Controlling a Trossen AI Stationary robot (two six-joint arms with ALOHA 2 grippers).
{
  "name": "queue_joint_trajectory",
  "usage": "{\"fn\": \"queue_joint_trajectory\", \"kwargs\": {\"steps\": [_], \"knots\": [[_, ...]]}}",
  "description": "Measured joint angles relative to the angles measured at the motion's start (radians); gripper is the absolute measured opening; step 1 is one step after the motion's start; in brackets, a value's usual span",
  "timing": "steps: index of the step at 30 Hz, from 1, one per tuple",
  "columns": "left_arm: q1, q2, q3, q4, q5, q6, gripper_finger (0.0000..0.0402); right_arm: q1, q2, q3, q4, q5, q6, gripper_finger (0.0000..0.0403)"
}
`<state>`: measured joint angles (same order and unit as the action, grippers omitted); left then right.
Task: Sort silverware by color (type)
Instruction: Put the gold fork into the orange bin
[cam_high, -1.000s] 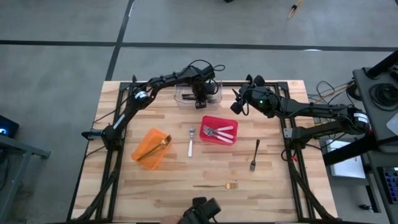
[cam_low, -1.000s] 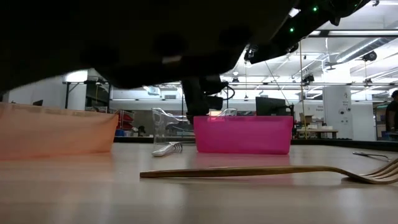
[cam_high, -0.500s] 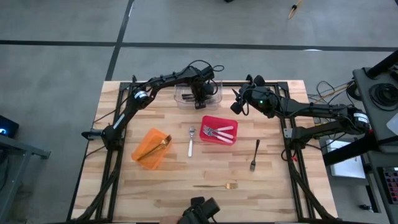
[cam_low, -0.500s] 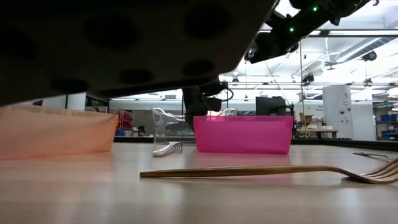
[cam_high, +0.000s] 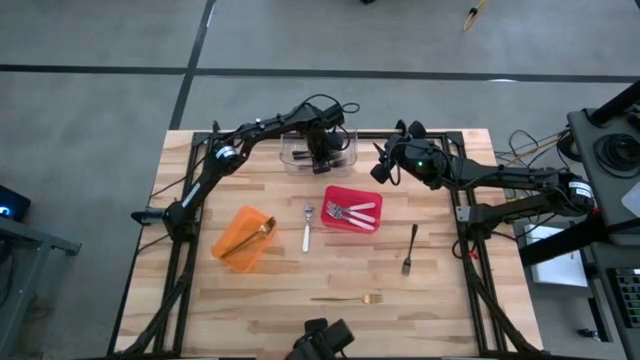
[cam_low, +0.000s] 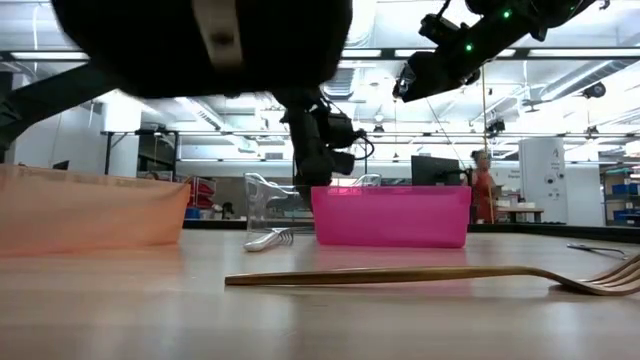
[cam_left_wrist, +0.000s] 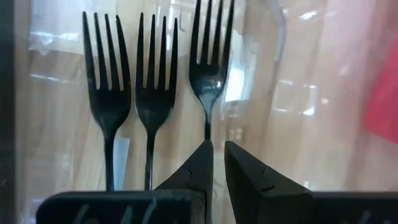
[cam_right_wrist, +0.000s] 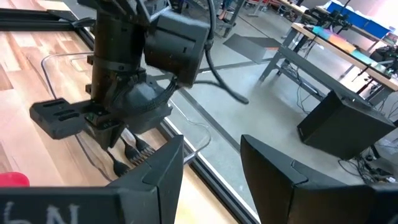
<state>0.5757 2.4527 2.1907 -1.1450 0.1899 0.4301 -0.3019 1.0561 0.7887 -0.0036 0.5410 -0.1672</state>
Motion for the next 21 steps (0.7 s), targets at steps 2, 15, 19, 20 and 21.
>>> {"fn": "queue_joint_trajectory", "kwargs": {"steps": [2,15,19,20,21], "knots": [[-0.001,-0.001,0.029,-0.028,0.001,-0.009,0.0021,0.000,0.000,0.000,0.000,0.000,0.018,0.0150],[-0.014,-0.186,-0.085,-0.025,0.187,-0.057,0.0000,0.003,0.000,0.003,-0.052,-0.244,0.304,0.0150],[-0.040,-0.327,-0.272,0.084,0.195,-0.092,0.0000,0.004,0.000,0.003,-0.055,-0.326,0.373,0.0150],[-0.048,-0.370,-0.336,0.114,0.195,-0.102,0.0000,0.008,0.000,0.002,-0.056,-0.344,0.394,0.0150],[-0.055,-0.412,-0.395,0.151,0.195,-0.112,0.0000,0.012,0.003,0.001,-0.064,-0.362,0.416,0.0150]]}}
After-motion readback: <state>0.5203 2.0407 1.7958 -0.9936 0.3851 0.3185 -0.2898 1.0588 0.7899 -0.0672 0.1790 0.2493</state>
